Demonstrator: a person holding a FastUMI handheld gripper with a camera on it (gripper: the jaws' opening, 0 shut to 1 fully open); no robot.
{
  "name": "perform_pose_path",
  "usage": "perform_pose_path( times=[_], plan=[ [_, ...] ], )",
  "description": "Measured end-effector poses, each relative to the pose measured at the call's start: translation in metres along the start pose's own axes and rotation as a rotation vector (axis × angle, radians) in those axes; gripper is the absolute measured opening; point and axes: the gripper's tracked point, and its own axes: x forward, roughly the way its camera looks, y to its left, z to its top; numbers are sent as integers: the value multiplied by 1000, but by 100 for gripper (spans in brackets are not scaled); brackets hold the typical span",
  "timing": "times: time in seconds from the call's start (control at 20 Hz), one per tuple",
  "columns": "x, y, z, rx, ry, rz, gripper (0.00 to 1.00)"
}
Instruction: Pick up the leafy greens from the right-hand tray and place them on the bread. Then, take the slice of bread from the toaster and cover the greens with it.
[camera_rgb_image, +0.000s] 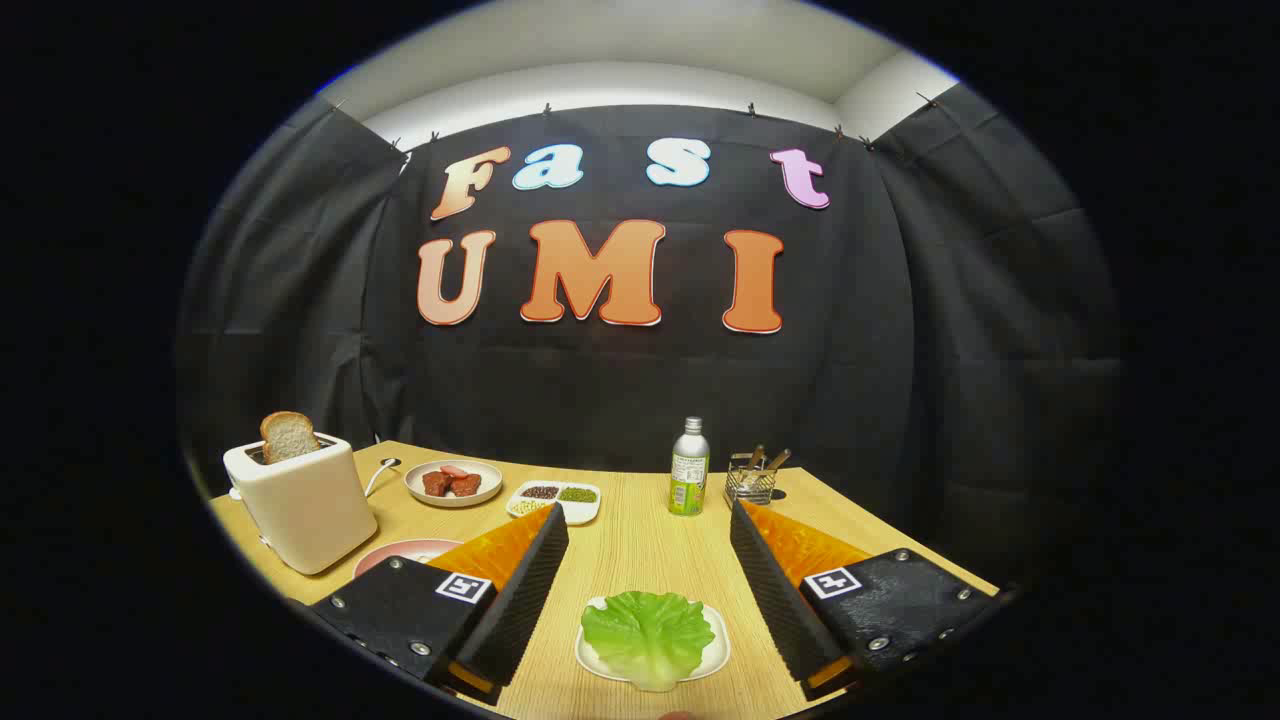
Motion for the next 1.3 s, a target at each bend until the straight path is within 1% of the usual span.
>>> perform_pose_path(
  times=[0.7,0.8,1.0,1.3],
  plan=[
    [11,2,-18,9,49,4,98],
    [15,2,-26,5,77,7,98],
    [23,0,-53,-7,182,13,98],
    [30,-3,-90,21,313,16,98]
  ],
)
